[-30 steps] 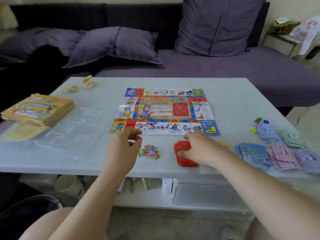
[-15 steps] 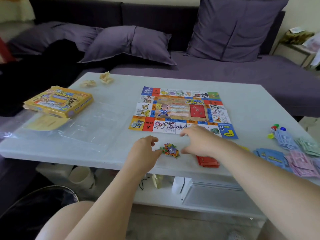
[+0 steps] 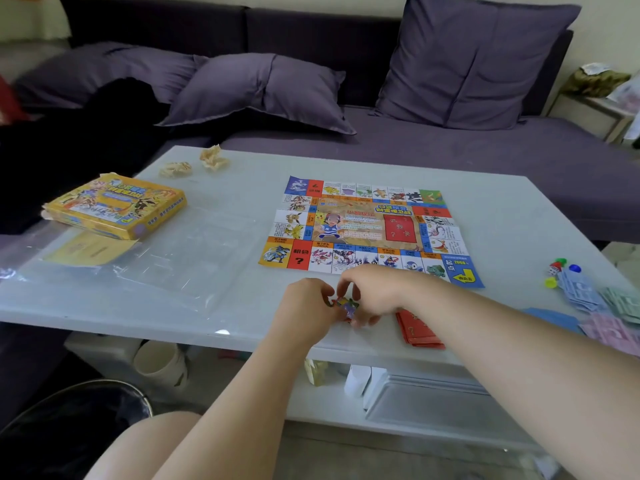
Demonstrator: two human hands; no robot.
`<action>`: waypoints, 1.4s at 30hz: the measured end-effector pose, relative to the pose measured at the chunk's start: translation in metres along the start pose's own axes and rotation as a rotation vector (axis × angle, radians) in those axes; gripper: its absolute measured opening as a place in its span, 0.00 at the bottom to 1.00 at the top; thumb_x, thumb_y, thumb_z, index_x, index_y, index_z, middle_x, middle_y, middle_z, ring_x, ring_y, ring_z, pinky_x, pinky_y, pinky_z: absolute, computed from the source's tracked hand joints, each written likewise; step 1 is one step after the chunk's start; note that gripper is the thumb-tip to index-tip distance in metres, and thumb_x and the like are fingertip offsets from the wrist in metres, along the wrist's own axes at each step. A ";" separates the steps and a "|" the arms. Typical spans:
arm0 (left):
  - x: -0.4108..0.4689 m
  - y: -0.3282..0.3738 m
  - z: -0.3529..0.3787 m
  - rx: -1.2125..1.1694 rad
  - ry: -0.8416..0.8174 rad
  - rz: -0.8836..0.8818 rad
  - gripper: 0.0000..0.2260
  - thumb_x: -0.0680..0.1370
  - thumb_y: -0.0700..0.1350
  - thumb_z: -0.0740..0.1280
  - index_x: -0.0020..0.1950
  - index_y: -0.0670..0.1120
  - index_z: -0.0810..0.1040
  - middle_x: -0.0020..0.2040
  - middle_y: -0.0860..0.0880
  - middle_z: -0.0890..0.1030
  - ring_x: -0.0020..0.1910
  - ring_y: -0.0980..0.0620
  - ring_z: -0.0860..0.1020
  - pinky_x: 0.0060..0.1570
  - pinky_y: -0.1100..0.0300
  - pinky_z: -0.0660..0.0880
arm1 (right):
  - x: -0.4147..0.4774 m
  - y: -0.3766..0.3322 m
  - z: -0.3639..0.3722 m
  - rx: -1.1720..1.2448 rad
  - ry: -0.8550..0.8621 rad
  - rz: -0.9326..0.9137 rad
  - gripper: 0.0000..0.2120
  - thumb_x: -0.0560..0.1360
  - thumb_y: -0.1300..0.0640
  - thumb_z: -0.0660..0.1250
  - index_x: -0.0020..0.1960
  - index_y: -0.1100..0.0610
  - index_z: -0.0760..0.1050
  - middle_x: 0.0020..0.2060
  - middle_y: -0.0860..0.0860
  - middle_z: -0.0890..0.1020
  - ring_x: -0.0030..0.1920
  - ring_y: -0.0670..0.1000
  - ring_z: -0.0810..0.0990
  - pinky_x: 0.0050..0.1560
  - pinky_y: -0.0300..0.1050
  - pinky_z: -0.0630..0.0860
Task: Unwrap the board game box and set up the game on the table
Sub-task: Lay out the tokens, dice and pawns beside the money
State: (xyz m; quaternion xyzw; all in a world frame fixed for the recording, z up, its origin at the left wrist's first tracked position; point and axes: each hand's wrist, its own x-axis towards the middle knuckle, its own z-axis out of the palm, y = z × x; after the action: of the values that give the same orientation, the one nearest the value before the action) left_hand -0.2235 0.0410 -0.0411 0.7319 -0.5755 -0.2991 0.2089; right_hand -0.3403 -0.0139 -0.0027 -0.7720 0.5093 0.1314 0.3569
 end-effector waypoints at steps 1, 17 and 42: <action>0.001 0.000 0.000 0.011 -0.001 0.002 0.21 0.73 0.49 0.71 0.64 0.45 0.75 0.57 0.49 0.79 0.50 0.54 0.75 0.45 0.66 0.67 | 0.001 0.001 0.001 -0.004 0.002 -0.006 0.26 0.70 0.68 0.73 0.65 0.58 0.70 0.50 0.53 0.73 0.36 0.51 0.77 0.33 0.39 0.79; 0.005 0.001 0.000 0.106 -0.042 -0.028 0.22 0.72 0.53 0.72 0.63 0.44 0.76 0.58 0.48 0.79 0.53 0.52 0.77 0.45 0.65 0.69 | 0.007 0.000 0.001 -0.059 0.018 0.033 0.26 0.68 0.61 0.76 0.64 0.61 0.72 0.48 0.54 0.76 0.40 0.55 0.79 0.34 0.40 0.78; 0.016 0.007 -0.002 0.259 -0.169 0.026 0.11 0.74 0.48 0.71 0.53 0.44 0.81 0.43 0.47 0.77 0.41 0.49 0.73 0.39 0.61 0.68 | 0.021 0.003 0.002 -0.261 0.012 -0.066 0.09 0.67 0.57 0.76 0.42 0.57 0.77 0.34 0.51 0.80 0.31 0.49 0.74 0.29 0.38 0.67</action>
State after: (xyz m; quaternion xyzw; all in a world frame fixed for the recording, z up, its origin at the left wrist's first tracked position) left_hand -0.2245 0.0231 -0.0380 0.7176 -0.6342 -0.2800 0.0673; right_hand -0.3332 -0.0274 -0.0171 -0.8290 0.4643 0.1800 0.2544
